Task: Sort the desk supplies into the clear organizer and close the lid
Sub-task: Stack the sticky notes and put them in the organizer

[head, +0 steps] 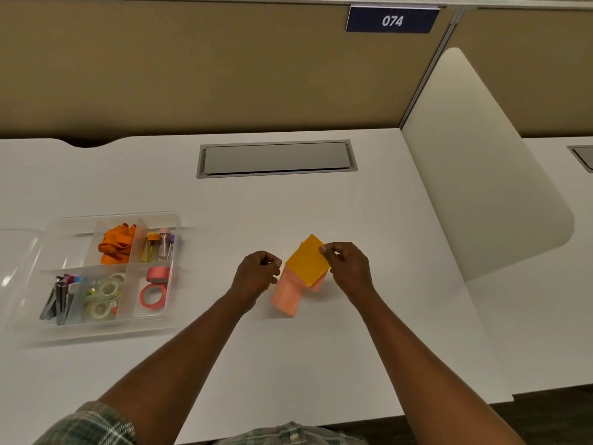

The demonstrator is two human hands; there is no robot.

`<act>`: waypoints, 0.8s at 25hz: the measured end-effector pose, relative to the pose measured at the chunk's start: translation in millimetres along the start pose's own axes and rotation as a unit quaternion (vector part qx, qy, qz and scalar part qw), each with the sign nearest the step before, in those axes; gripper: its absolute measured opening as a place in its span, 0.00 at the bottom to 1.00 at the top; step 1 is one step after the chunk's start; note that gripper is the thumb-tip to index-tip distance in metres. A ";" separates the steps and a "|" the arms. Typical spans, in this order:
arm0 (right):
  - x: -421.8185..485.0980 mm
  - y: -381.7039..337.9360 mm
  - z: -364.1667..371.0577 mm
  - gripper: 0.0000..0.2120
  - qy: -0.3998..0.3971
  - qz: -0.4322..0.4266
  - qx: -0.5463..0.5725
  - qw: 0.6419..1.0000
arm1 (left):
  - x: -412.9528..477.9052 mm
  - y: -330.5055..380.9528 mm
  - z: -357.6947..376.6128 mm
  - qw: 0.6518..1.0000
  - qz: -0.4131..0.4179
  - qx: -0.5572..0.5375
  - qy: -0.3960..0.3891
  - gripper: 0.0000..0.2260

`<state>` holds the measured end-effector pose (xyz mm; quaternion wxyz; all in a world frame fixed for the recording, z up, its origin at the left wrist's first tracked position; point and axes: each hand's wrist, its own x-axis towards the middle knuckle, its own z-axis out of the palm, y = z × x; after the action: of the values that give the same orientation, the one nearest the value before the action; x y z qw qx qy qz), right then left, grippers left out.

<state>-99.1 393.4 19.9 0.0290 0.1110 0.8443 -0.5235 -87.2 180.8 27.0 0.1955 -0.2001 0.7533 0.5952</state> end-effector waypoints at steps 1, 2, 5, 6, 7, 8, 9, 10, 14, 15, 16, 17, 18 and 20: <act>0.3 0.1 -1.0 0.06 0.008 -0.020 -0.008 1.000 | -0.6 -0.2 -1.4 1.000 0.000 0.005 0.016 0.04; 0.2 -0.2 -1.9 0.07 0.015 -0.043 -0.026 0.999 | -1.6 0.4 -2.3 0.999 0.003 0.016 0.030 0.04; 0.9 -3.9 -3.0 0.09 0.044 -0.087 -0.053 0.994 | -4.0 8.0 -2.0 0.996 0.042 0.063 0.041 0.07; 1.3 -7.7 -3.6 0.09 0.046 -0.092 -0.040 0.994 | -5.5 13.4 -1.0 0.994 0.065 0.077 0.034 0.11; 1.2 -13.6 -4.3 0.09 0.034 -0.082 -0.014 0.996 | -6.2 19.0 0.1 0.992 0.092 0.089 0.024 0.15; 1.1 -21.2 -4.6 0.09 0.009 -0.054 0.028 0.998 | -6.4 24.8 1.8 0.988 0.117 0.101 0.012 0.20; 0.8 -30.1 -4.4 0.09 -0.021 -0.024 0.077 0.997 | -5.7 30.1 3.5 0.984 0.136 0.116 0.000 0.22; 1.7 -38.1 -4.2 0.09 -0.046 0.002 0.121 0.992 | -5.0 35.5 5.2 0.981 0.145 0.128 -0.010 0.20; 18.2 -40.3 -3.5 0.13 -0.041 0.055 0.165 0.984 | -3.2 47.2 4.2 0.993 0.106 0.049 -0.007 0.09; 26.3 -30.3 -3.1 0.14 -0.009 0.048 0.108 0.993 | -3.6 46.5 1.2 0.995 0.095 0.025 0.007 0.08; 35.2 -17.9 -3.2 0.13 0.017 0.034 0.018 0.999 | -4.3 44.8 -2.5 0.996 0.087 0.013 0.020 0.08; 42.9 -6.5 -3.8 0.15 0.023 0.026 -0.084 0.996 | -5.1 42.0 -6.5 0.996 0.080 0.009 0.030 0.07; 49.0 3.7 -3.5 0.19 0.001 0.031 -0.179 0.983 | -5.8 38.8 -10.5 0.997 0.074 0.009 0.038 0.06; 56.5 16.6 -0.1 0.30 -0.091 0.038 -0.320 0.942 | -8.2 32.5 -17.3 0.997 0.063 0.015 0.050 0.06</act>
<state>-150.5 409.4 -4.0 0.1600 0.0798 0.9560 -0.2324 -98.6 171.3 61.7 0.1225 -0.1790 0.7819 0.5845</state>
